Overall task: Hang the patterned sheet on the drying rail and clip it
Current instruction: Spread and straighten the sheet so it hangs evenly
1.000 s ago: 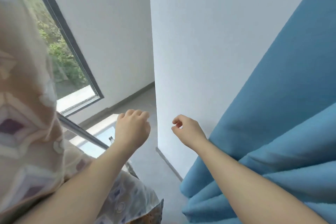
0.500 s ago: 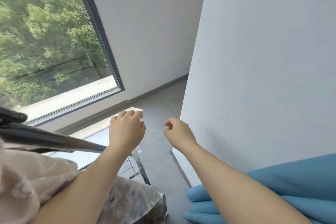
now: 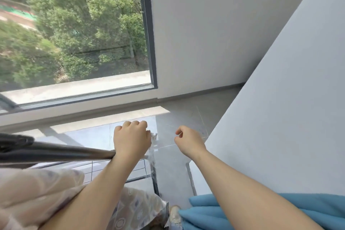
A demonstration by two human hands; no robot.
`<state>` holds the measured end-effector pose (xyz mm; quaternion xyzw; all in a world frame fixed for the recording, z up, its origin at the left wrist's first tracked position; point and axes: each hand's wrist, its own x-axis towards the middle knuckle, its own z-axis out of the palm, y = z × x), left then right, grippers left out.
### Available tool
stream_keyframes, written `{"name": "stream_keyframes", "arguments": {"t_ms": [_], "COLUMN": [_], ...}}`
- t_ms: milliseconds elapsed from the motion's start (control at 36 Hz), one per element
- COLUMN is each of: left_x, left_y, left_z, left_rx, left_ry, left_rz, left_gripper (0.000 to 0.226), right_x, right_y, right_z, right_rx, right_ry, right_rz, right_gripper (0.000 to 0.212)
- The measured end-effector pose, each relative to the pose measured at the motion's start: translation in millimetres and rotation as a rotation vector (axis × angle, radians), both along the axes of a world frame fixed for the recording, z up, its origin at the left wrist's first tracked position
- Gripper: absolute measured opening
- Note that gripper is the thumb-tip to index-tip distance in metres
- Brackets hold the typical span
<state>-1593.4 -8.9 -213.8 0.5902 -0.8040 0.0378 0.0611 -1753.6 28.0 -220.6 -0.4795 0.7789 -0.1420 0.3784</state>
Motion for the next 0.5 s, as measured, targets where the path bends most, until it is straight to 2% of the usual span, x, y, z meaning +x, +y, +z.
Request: {"name": "stream_keyframes", "arguments": {"t_ms": [56,139,333,500], "left_x": [6,18,52,80], "left_y": [-1,-1,4,8], "left_z": [-1,0,-3,2], "left_rx": [0.023,-0.019,-0.046,-0.06], "left_ry": [0.012,-0.012,-0.074,-0.053], "left_rz": [0.04,0.077,0.126,0.174], "left_gripper": [0.012,0.003,0.005,0.004], "right_x": [5,15,44,68], "right_y": [-5,-11,-15,-23], "right_z": [-1,-4,-7,-4], "right_rx": [-0.003,-0.003,-0.009,-0.017], "right_ry": [-0.001,-0.004,-0.025,-0.027], "right_rz": [0.033,0.083,0.181,0.243], "right_gripper": [0.026,0.026,0.024,0.025]}}
